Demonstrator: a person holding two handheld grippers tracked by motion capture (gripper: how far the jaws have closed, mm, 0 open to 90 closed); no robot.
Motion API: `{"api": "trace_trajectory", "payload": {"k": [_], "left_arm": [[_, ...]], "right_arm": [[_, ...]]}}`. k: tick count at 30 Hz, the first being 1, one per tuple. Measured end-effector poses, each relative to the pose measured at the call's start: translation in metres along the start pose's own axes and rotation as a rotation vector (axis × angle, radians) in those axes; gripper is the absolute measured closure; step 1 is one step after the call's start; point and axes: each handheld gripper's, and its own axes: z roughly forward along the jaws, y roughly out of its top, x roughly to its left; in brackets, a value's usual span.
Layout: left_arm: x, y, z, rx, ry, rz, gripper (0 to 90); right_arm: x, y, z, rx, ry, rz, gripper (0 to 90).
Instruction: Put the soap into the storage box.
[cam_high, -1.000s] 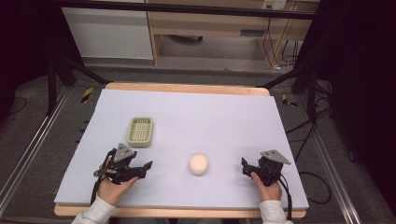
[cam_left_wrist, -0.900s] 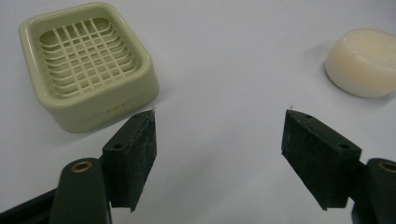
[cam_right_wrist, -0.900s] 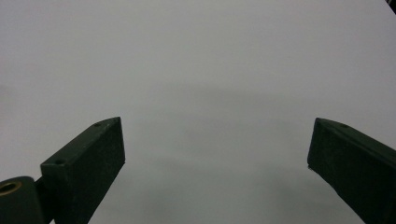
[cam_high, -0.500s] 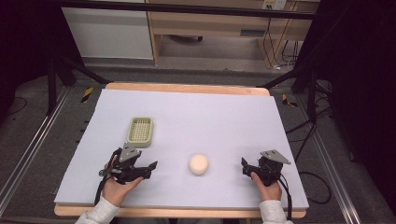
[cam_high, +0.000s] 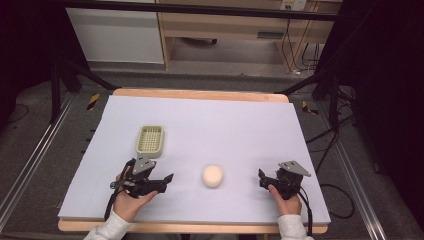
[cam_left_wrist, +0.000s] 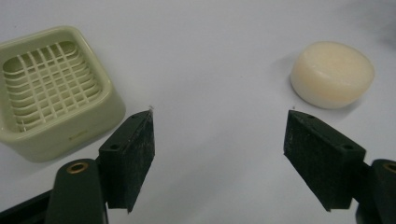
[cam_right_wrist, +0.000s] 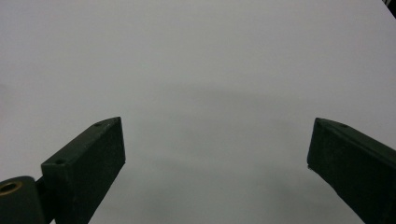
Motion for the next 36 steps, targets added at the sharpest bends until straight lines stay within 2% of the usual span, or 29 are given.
{"api": "trace_trajectory", "payload": {"k": [6, 8, 14, 17, 21, 25, 29, 30, 36], "left_arm": [[-0.005, 0.011, 0.001, -0.018, -0.011, 0.002, 24.4], [-0.005, 0.014, 0.002, -0.011, -0.009, 0.014, 24.2], [-0.011, 0.021, 0.007, -0.018, -0.020, 0.009, 23.8], [-0.013, 0.024, 0.009, -0.007, -0.030, 0.016, 23.4], [-0.017, 0.027, 0.013, -0.015, -0.039, 0.006, 23.2], [-0.024, 0.030, 0.019, -0.001, -0.050, 0.026, 23.1], [-0.028, 0.032, 0.024, -0.001, -0.056, 0.020, 23.0], [-0.028, 0.032, 0.024, 0.009, -0.056, 0.032, 23.1], [-0.032, 0.034, 0.029, 0.011, -0.062, 0.041, 23.0]], "right_arm": [[0.000, 0.000, 0.000, 0.003, 0.004, 0.001, 4.7], [0.000, 0.000, 0.000, 0.000, 0.002, 0.000, 4.7], [0.000, 0.000, 0.000, 0.004, 0.005, -0.002, 4.7], [0.000, 0.000, 0.000, 0.004, 0.005, -0.004, 4.7], [0.000, 0.000, 0.000, 0.004, 0.005, -0.004, 4.7], [0.000, 0.000, 0.000, 0.005, 0.006, -0.003, 4.7], [0.000, 0.000, 0.001, 0.007, 0.009, -0.002, 4.7], [0.000, 0.000, 0.001, 0.008, 0.009, -0.002, 4.7], [0.000, 0.000, 0.001, 0.007, 0.009, -0.002, 4.7]]}}
